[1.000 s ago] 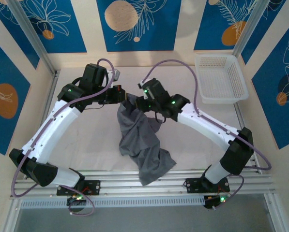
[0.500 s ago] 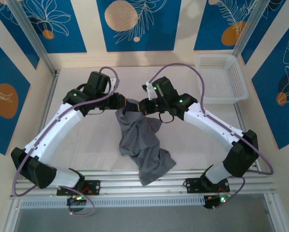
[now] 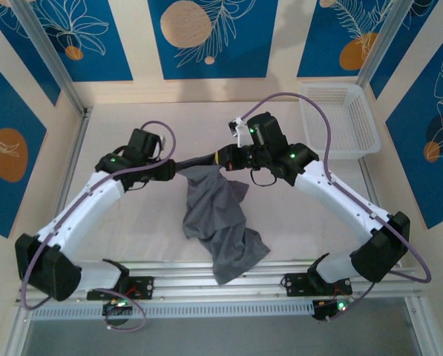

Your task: Fold the inside-out t-shirt

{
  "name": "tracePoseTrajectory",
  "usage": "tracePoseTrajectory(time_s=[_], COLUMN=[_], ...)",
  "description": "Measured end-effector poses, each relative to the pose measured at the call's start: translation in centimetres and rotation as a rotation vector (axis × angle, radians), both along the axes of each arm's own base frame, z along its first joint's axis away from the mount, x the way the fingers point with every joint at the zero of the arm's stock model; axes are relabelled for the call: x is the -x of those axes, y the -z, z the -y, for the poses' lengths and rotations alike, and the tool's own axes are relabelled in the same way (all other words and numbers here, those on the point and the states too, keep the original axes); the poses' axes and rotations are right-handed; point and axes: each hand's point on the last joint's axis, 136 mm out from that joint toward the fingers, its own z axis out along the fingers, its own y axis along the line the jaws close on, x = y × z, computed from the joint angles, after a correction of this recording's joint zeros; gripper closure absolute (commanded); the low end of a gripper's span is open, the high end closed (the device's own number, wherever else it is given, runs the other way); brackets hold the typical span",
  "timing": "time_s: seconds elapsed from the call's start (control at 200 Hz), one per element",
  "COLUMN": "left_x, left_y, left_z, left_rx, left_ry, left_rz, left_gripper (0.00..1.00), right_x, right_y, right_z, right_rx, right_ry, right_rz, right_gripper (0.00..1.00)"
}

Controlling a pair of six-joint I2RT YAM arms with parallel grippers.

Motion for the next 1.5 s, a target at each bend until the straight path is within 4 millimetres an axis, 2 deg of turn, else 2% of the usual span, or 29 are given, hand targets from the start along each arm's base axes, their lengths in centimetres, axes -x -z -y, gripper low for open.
tracePoseTrajectory(time_s=[0.09,0.19,0.275,0.365,0.425,0.48,0.55,0.585,0.64,0.71,0.78,0.855,0.93,1.025,1.09,1.155,1.255,1.42,1.445,1.5], left_x=[1.3,3.0,3.6,3.8,3.9,4.0,3.9,3.8,3.7,3.5,3.2,2.9,2.7,2.6,2.7,2.8,2.9,3.3,3.4,3.5], left_y=[-2.0,-3.1,-3.2,-2.7,-2.4,-2.5,-2.7,-2.7,-2.6,-2.3,-1.9,-1.7,-1.7,-1.9,-2.2,-2.6,-2.9,-2.0,-1.7,-1.2], left_z=[2.8,5.2,6.1,6.9,7.3,7.6,7.9,7.9,7.9,7.9,7.7,7.4,7.1,6.7,6.4,6.1,5.9,5.3,5.2,5.1], left_rx=[0.160,0.298,0.344,0.371,0.386,0.405,0.419,0.422,0.424,0.417,0.403,0.389,0.381,0.372,0.368,0.365,0.364,0.352,0.350,0.346], left_ry=[0.137,0.263,0.313,0.345,0.360,0.371,0.377,0.377,0.370,0.358,0.340,0.320,0.298,0.272,0.262,0.256,0.243,0.213,0.208,0.201], left_rz=[0.052,0.065,0.046,0.007,-0.012,-0.015,-0.008,-0.007,-0.010,-0.017,-0.021,-0.018,-0.012,0.001,0.015,0.029,0.043,0.023,0.017,0.004], left_gripper=[0.40,0.41,0.42,0.42,0.41,0.41,0.41,0.41,0.40,0.40,0.39,0.38,0.38,0.38,0.38,0.38,0.37,0.37,0.37,0.37], right_x=[0.1,0.0,-0.3,-0.8,-0.5,0.7,2.8,4.0,5.5,6.6,6.7,6.4,5.8,5.0,3.3,0.4,-2.9,-5.2,-5.5,-6.1], right_y=[0.2,0.6,1.3,2.6,4.6,7.8,12.0,14.3,16.8,17.9,16.9,14.4,11.1,8.8,8.0,7.0,7.8,11.4,11.9,13.0], right_z=[0.1,0.3,1.0,2.6,4.3,6.7,9.4,10.7,12.1,13.1,13.4,12.9,11.6,9.6,8.0,5.7,3.1,1.2,0.9,0.3], right_rx=[0.005,0.017,0.043,0.079,0.111,0.155,0.211,0.248,0.307,0.355,0.344,0.284,0.201,0.175,0.199,0.233,0.317,0.532,0.556,0.598], right_ry=[0.002,0.007,0.039,0.100,0.151,0.205,0.256,0.271,0.281,0.295,0.297,0.269,0.221,0.172,0.158,0.157,0.170,0.211,0.215,0.223], right_rz=[-0.008,-0.021,-0.043,-0.066,-0.092,-0.141,-0.222,-0.270,-0.327,-0.365,-0.324,-0.224,-0.081,-0.004,-0.017,-0.025,-0.042,-0.136,-0.152,-0.180], right_gripper=[1.00,1.00,1.00,0.98,0.88,0.78,0.60,0.55,0.52,0.50,0.50,0.50,0.48,0.48,0.48,0.47,0.46,0.44,0.33,0.29])
